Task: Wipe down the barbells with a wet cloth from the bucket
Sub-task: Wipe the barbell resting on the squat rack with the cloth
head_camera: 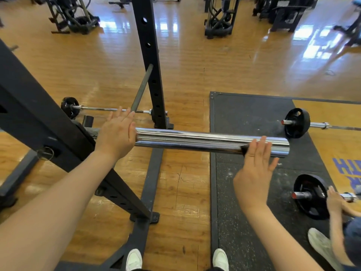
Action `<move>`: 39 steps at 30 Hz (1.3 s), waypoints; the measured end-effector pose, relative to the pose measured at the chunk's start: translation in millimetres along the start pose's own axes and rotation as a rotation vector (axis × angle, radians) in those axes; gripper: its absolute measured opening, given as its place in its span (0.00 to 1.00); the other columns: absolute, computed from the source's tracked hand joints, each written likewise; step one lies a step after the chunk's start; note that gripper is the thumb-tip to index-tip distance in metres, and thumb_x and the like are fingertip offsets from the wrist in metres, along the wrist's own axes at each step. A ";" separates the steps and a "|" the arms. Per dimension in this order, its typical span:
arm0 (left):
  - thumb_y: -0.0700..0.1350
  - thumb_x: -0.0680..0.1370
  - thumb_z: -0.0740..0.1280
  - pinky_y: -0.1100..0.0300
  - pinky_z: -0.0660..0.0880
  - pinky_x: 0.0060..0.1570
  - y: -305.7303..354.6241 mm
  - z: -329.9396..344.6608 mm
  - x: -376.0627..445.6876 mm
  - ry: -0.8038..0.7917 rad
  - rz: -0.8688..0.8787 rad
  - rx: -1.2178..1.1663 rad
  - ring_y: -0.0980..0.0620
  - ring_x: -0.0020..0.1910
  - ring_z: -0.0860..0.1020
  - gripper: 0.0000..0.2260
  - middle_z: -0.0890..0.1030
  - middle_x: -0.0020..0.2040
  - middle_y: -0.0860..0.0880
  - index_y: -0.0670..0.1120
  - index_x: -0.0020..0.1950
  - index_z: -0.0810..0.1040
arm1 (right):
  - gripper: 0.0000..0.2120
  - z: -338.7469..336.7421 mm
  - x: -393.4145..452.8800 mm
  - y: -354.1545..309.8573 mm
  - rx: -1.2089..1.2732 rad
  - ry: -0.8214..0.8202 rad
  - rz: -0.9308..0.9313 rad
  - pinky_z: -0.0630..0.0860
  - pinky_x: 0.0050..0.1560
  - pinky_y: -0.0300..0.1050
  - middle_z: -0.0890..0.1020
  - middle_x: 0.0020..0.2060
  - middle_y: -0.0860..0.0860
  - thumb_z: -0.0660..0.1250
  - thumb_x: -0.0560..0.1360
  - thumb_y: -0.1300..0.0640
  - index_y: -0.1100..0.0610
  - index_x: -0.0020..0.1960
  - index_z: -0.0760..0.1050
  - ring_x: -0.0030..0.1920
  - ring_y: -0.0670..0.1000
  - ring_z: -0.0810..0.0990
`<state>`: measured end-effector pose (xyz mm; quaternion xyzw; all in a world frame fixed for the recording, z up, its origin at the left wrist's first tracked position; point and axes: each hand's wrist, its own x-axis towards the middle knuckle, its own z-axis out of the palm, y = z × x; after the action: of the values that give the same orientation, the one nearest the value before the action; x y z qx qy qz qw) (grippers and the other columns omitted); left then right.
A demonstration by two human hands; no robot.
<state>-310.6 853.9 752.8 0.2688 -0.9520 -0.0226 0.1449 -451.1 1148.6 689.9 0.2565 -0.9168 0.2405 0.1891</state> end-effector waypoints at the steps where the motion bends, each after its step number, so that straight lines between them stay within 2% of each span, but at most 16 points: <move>1: 0.53 0.76 0.42 0.47 0.54 0.72 -0.5 0.6 -0.2 0.003 0.004 -0.005 0.40 0.73 0.62 0.32 0.69 0.70 0.38 0.36 0.69 0.69 | 0.43 -2.0 2.4 0.8 -0.002 0.009 0.033 0.42 0.72 0.62 0.52 0.74 0.62 0.61 0.62 0.81 0.67 0.75 0.51 0.75 0.58 0.45; 3: 0.52 0.76 0.42 0.47 0.55 0.72 -1.8 1.9 0.1 0.007 0.015 -0.010 0.40 0.72 0.63 0.31 0.70 0.69 0.38 0.36 0.69 0.70 | 0.42 -3.3 7.8 -10.4 -0.009 0.027 0.056 0.47 0.70 0.64 0.55 0.74 0.64 0.62 0.62 0.81 0.68 0.74 0.53 0.74 0.61 0.50; 7: 0.50 0.77 0.45 0.48 0.55 0.71 -1.7 1.5 0.0 0.004 0.014 -0.017 0.39 0.72 0.64 0.28 0.71 0.69 0.38 0.36 0.69 0.70 | 0.38 2.4 3.5 -32.3 -0.034 -0.021 -0.156 0.41 0.73 0.58 0.58 0.73 0.62 0.55 0.64 0.78 0.66 0.74 0.55 0.74 0.58 0.49; 8: 0.49 0.77 0.46 0.48 0.55 0.71 -0.9 0.8 -0.2 -0.004 0.014 -0.021 0.39 0.72 0.63 0.27 0.70 0.69 0.38 0.36 0.69 0.70 | 0.38 1.4 1.4 -28.6 -0.041 -0.045 -0.168 0.41 0.73 0.57 0.58 0.73 0.61 0.56 0.64 0.78 0.65 0.74 0.55 0.74 0.58 0.50; 10: 0.47 0.77 0.47 0.48 0.54 0.72 -0.4 -0.2 0.1 -0.012 0.014 -0.024 0.39 0.72 0.63 0.26 0.70 0.70 0.38 0.36 0.70 0.69 | 0.41 -6.0 2.6 -15.6 -0.071 -0.079 -0.081 0.45 0.71 0.62 0.60 0.73 0.62 0.61 0.61 0.80 0.65 0.73 0.59 0.74 0.61 0.54; 12: 0.47 0.77 0.47 0.48 0.54 0.72 -0.9 -1.0 0.2 -0.008 0.011 -0.017 0.40 0.72 0.63 0.26 0.70 0.70 0.38 0.36 0.70 0.68 | 0.40 -16.9 10.5 -9.7 -0.092 -0.097 0.038 0.50 0.68 0.65 0.61 0.72 0.64 0.63 0.61 0.80 0.67 0.72 0.60 0.73 0.64 0.56; 15: 0.48 0.77 0.47 0.48 0.55 0.71 -0.9 -1.4 -0.2 -0.005 0.012 -0.017 0.40 0.72 0.64 0.26 0.71 0.69 0.39 0.36 0.70 0.69 | 0.35 -22.7 27.0 -20.6 -0.111 -0.113 0.123 0.47 0.70 0.63 0.57 0.73 0.64 0.60 0.67 0.77 0.68 0.73 0.57 0.74 0.64 0.52; 17: 0.48 0.77 0.47 0.48 0.56 0.71 0.6 -1.8 -0.3 -0.006 0.015 -0.020 0.40 0.72 0.64 0.26 0.71 0.69 0.39 0.37 0.70 0.69 | 0.34 -20.8 29.1 -35.8 -0.139 -0.112 0.061 0.49 0.70 0.63 0.59 0.72 0.65 0.61 0.67 0.76 0.69 0.73 0.58 0.73 0.65 0.55; 19: 0.48 0.77 0.47 0.48 0.56 0.71 1.5 -2.2 -0.7 -0.012 0.013 -0.022 0.40 0.72 0.64 0.26 0.71 0.69 0.39 0.37 0.70 0.69 | 0.35 -15.5 21.3 -45.5 -0.162 -0.123 -0.086 0.53 0.67 0.64 0.65 0.69 0.66 0.64 0.63 0.77 0.70 0.70 0.63 0.71 0.66 0.62; 21: 0.48 0.77 0.47 0.48 0.55 0.72 1.7 -2.7 -1.1 -0.019 0.011 -0.022 0.40 0.72 0.64 0.27 0.71 0.69 0.39 0.37 0.70 0.68 | 0.38 -14.6 11.3 -41.7 -0.186 -0.165 -0.145 0.52 0.65 0.64 0.67 0.69 0.65 0.66 0.60 0.78 0.68 0.70 0.64 0.70 0.65 0.63; 24: 0.48 0.77 0.46 0.49 0.54 0.72 2.6 -4.2 -0.9 -0.029 0.005 -0.026 0.41 0.73 0.63 0.27 0.70 0.70 0.40 0.37 0.71 0.68 | 0.39 -24.4 14.1 -22.5 -0.227 -0.182 -0.025 0.52 0.66 0.66 0.65 0.70 0.64 0.66 0.61 0.79 0.67 0.71 0.63 0.72 0.65 0.61; 27: 0.48 0.77 0.46 0.50 0.54 0.72 2.9 -4.8 0.8 -0.044 0.005 -0.022 0.42 0.73 0.63 0.27 0.70 0.70 0.40 0.38 0.71 0.67 | 0.34 -34.5 30.5 -24.2 -0.249 -0.249 0.085 0.46 0.71 0.64 0.54 0.75 0.62 0.60 0.71 0.74 0.66 0.75 0.53 0.75 0.62 0.49; 30: 0.49 0.77 0.45 0.50 0.53 0.72 2.8 -6.8 1.7 -0.058 0.000 -0.025 0.42 0.73 0.62 0.28 0.69 0.71 0.40 0.38 0.71 0.67 | 0.32 -34.8 43.8 -48.1 -0.296 -0.296 -0.003 0.41 0.72 0.59 0.45 0.76 0.60 0.56 0.78 0.66 0.64 0.76 0.42 0.76 0.59 0.41; 34: 0.49 0.77 0.44 0.50 0.53 0.73 2.8 -6.6 0.4 -0.062 -0.007 -0.024 0.43 0.73 0.62 0.28 0.69 0.71 0.40 0.38 0.72 0.66 | 0.32 -36.7 37.3 -55.2 -0.300 -0.381 -0.165 0.38 0.72 0.58 0.44 0.76 0.58 0.54 0.78 0.67 0.62 0.77 0.42 0.75 0.58 0.39; 39: 0.50 0.77 0.44 0.50 0.53 0.73 1.9 -5.1 2.6 -0.074 -0.022 -0.039 0.43 0.73 0.62 0.29 0.68 0.71 0.41 0.38 0.72 0.66 | 0.31 -47.9 44.9 -36.8 -0.358 -0.339 0.005 0.43 0.72 0.58 0.46 0.76 0.58 0.55 0.78 0.66 0.61 0.77 0.44 0.76 0.58 0.41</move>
<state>-312.3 854.3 758.7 0.2753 -0.9531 -0.0528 0.1146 -455.6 1129.6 762.6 0.2532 -0.9641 0.0281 0.0743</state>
